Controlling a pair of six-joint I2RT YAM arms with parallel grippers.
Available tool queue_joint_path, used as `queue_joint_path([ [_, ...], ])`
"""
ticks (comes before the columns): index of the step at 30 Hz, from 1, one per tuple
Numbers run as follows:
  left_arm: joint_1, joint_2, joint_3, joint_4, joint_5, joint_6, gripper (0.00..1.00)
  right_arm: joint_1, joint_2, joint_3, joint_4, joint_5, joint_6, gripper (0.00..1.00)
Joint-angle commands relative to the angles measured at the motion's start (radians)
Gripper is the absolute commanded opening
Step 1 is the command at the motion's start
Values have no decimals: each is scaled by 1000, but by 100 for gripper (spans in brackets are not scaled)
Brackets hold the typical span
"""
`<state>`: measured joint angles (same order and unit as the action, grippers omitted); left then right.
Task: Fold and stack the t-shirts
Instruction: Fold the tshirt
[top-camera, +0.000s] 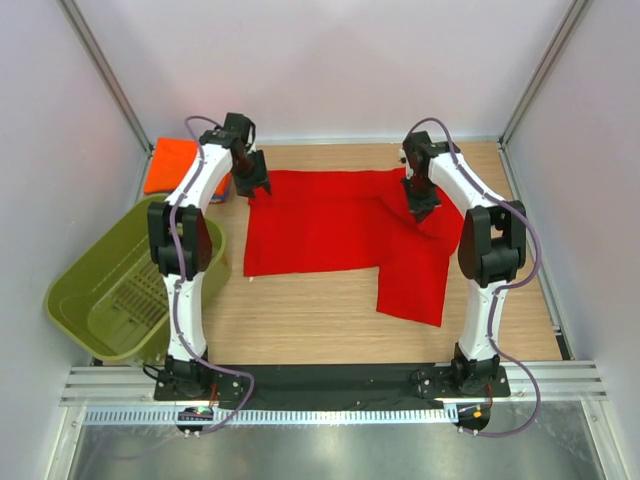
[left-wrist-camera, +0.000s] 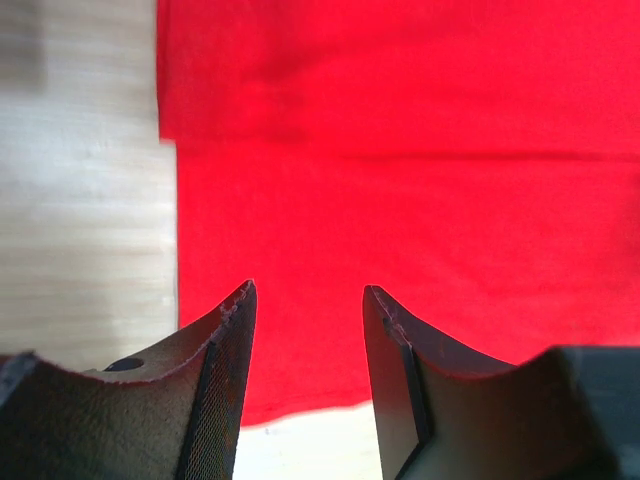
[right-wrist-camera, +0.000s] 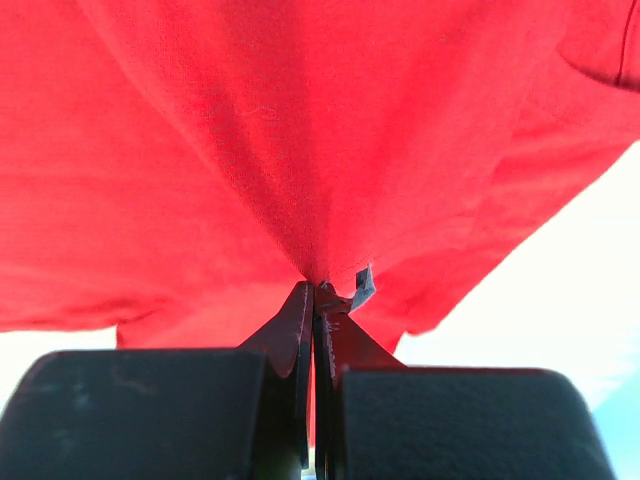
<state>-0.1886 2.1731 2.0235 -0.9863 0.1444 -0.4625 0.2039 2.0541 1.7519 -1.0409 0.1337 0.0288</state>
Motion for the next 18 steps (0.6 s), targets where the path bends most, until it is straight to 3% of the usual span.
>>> queue_joint_path([
  [1,1,77,99,3,-69,16,48,6,-64,69,-111,-23,23,1],
  [10,1,231,228,-28,-138,2,48,6,-17,95,-134,-66,65,1],
  [18,1,235,199,-14,-195,-1,49,6,-20,-46,2,-156,126,1],
])
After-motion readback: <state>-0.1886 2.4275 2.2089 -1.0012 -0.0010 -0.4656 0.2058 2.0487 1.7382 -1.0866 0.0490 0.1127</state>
